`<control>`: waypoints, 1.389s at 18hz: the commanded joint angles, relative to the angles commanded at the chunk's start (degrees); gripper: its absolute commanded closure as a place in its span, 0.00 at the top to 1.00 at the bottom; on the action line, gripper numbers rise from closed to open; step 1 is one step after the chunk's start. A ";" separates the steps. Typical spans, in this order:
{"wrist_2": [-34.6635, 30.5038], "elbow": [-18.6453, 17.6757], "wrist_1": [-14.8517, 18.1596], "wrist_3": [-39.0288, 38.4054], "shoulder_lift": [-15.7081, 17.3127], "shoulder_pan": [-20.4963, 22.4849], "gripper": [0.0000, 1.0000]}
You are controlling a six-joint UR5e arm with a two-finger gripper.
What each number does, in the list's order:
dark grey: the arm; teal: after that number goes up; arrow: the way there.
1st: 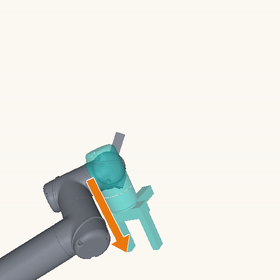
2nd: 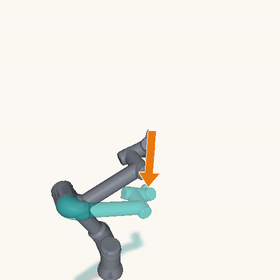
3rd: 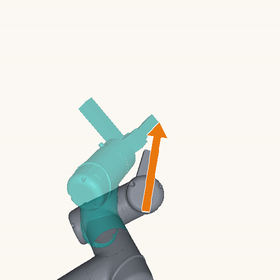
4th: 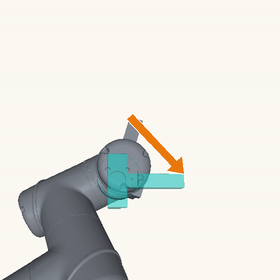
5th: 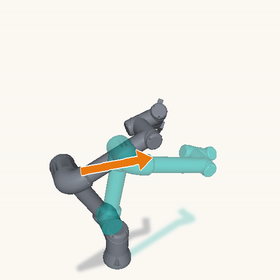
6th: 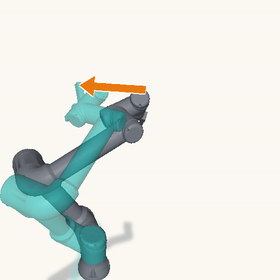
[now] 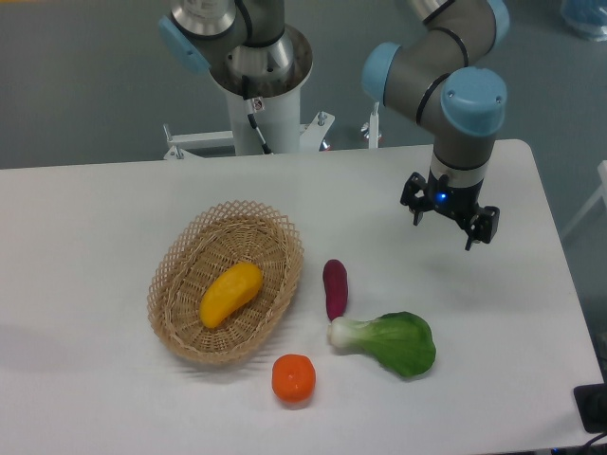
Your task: Pick up the mango from the basket
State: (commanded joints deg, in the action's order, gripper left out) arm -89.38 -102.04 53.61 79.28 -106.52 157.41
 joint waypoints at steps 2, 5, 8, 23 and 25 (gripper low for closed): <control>0.00 0.00 0.00 0.00 0.00 0.00 1.00; 0.00 0.09 -0.09 0.09 0.00 0.00 1.00; 0.18 0.09 0.00 0.00 0.09 0.00 1.00; 2.37 0.00 0.35 -7.19 0.35 -4.74 1.00; 2.46 -0.09 0.26 -11.58 0.35 -6.32 1.00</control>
State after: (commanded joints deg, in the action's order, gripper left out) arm -86.92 -102.13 53.88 67.70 -106.17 151.09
